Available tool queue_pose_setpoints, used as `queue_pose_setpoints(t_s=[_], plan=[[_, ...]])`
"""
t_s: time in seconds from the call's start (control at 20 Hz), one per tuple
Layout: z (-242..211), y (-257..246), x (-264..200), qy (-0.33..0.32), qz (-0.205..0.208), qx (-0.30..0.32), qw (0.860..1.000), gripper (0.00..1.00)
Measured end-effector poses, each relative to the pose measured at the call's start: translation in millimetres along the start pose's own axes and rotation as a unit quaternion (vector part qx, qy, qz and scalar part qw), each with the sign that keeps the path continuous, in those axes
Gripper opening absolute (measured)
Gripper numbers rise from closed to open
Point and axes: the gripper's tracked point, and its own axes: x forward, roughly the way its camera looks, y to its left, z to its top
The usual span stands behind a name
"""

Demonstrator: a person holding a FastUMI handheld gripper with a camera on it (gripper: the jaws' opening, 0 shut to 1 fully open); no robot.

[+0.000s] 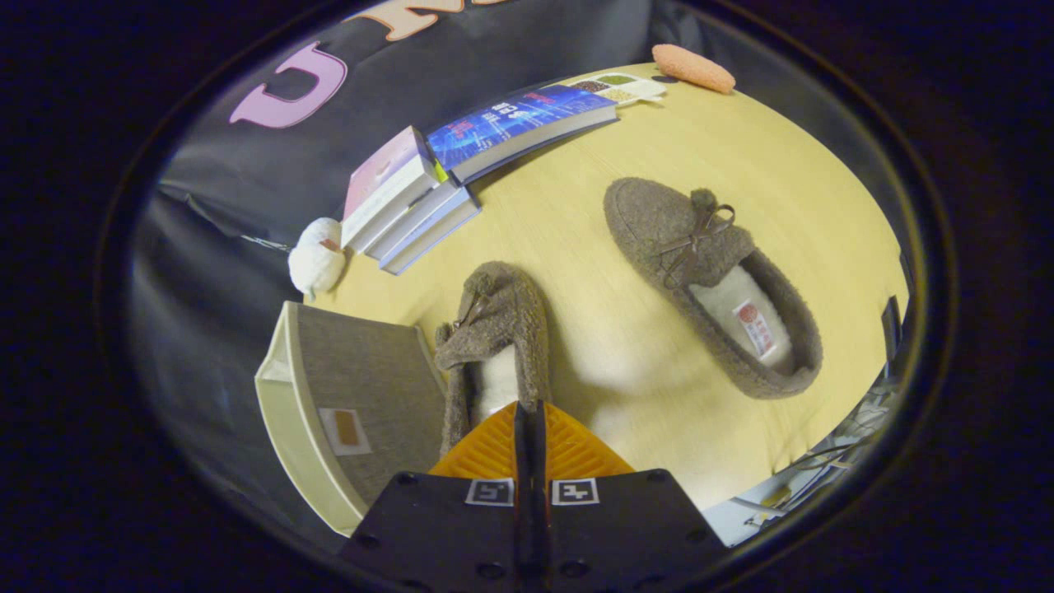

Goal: Open the storage box then place both shoes into the box .Put the left shoe in first, then the right shoe, with the right side of both shoes facing outward in a uniform manner.

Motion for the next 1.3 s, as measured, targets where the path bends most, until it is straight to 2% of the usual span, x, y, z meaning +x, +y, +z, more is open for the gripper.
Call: queue_pose_setpoints(t_s=[0.4,0.65,0.9,1.0,1.1,1.3], plan=[[-6,5,1,0.004,0.012,0.024,1.000,0.03],[5,35,-20,-0.013,0.060,0.041,0.997,0.03],[31,84,-75,-0.056,0.117,0.027,0.991,0.03],[40,95,-83,-0.063,0.133,0.034,0.989,0.03],[41,83,-75,-0.068,0.112,0.014,0.991,0.03],[39,44,-55,-0.074,0.045,-0.033,0.996,0.03]])
